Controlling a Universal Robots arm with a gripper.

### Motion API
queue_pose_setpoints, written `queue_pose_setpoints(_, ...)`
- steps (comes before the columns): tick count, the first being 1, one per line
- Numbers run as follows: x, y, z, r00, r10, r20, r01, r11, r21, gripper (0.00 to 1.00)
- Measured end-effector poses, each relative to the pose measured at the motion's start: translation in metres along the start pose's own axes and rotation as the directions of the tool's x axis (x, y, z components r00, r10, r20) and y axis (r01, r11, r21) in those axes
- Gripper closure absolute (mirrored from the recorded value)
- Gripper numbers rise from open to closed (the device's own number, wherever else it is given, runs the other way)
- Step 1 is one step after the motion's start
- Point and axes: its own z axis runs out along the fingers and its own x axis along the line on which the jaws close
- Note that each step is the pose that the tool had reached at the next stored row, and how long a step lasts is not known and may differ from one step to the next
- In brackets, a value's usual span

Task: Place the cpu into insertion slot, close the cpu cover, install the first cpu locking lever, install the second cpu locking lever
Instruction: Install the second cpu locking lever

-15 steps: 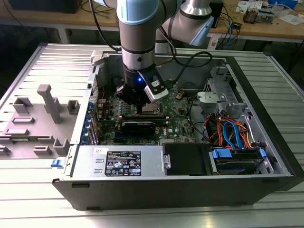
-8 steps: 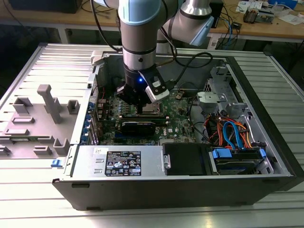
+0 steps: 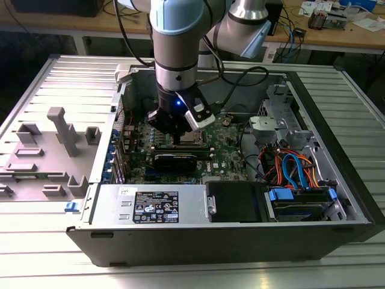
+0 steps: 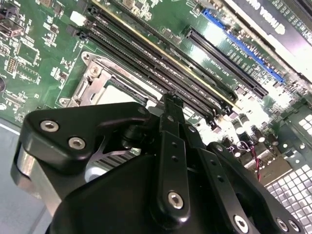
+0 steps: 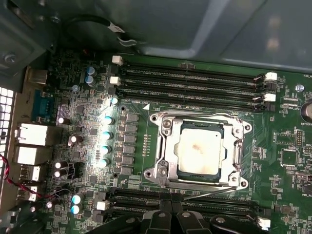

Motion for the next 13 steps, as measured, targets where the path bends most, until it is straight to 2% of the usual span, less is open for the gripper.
queue_pose_setpoints(1, 0.0011, -0.0012, -0.0001, 1.0000, 0.000, 0.0006, 0.000, 1.0000, -0.0060, 0.89)
queue_pose_setpoints(2, 0.0017, -0.0025, -0.0001, 1.0000, 0.000, 0.0008, 0.000, 1.0000, -0.0080, 0.89)
queue_pose_setpoints(8, 0.0022, -0.0068, -0.0002, 1.0000, 0.000, 0.0004, 0.000, 1.0000, -0.0086, 0.89)
queue_pose_setpoints(13, 0.0033, -0.0069, 0.0000, 1.0000, 0.000, 0.0004, 0.000, 1.0000, -0.0087, 0.89)
